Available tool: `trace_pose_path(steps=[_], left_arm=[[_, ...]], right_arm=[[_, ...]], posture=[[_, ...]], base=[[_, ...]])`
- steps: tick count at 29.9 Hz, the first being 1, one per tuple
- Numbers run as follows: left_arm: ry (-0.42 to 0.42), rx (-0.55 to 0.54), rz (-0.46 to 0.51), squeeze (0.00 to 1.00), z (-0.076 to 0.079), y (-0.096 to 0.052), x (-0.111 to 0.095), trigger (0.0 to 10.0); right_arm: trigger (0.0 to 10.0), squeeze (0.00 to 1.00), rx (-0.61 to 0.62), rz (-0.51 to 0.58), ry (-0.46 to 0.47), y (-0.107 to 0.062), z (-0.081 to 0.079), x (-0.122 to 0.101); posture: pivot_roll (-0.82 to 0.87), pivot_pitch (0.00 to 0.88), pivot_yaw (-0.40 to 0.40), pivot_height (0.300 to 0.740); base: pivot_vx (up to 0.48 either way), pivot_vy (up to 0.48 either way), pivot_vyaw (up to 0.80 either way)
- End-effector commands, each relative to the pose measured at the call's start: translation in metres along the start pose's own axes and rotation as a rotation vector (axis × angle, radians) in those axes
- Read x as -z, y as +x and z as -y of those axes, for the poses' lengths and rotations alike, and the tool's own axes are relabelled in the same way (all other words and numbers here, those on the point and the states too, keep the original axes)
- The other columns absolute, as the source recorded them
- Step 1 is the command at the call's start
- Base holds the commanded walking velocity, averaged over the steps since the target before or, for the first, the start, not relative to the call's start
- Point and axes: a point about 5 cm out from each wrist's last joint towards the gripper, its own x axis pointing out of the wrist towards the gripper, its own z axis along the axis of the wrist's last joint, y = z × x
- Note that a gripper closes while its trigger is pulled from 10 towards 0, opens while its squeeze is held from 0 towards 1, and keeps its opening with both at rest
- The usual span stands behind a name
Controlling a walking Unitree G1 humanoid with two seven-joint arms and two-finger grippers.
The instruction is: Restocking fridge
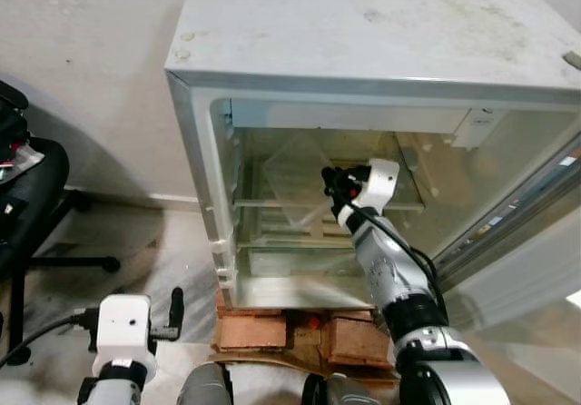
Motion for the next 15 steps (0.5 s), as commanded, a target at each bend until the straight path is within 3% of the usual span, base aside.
trace_pose_path(steps=[1,3,7,15], left_arm=[[-0.006,-0.012,-0.024,0.00,-0.001,-0.007,0.001,10.0],[-0.009,-0.015,-0.035,0.00,-0.001,-0.012,0.000,10.0],[-0.007,-0.014,-0.041,0.00,-0.001,-0.015,-0.001,10.0],[-0.004,-0.031,-0.061,0.00,-0.003,-0.021,-0.002,10.0]], right_arm=[[10.0,0.00,0.057,-0.044,0.015,0.001,0.002,0.010],[10.0,0.00,0.090,-0.041,0.033,0.008,-0.007,0.009],[10.0,0.00,0.154,-0.057,0.081,0.011,-0.011,0.011],[10.0,0.00,0.279,-0.152,0.216,0.014,-0.036,0.031]], posture=[[0.25,0.226,-0.085,0.740],[0.27,0.241,-0.086,0.740],[0.28,0.252,-0.090,0.740],[0.31,0.262,-0.099,0.740]], base=[[0.000,0.000,0.00],[0.000,0.000,0.00],[0.000,0.000,0.00],[0.000,0.000,0.00]])
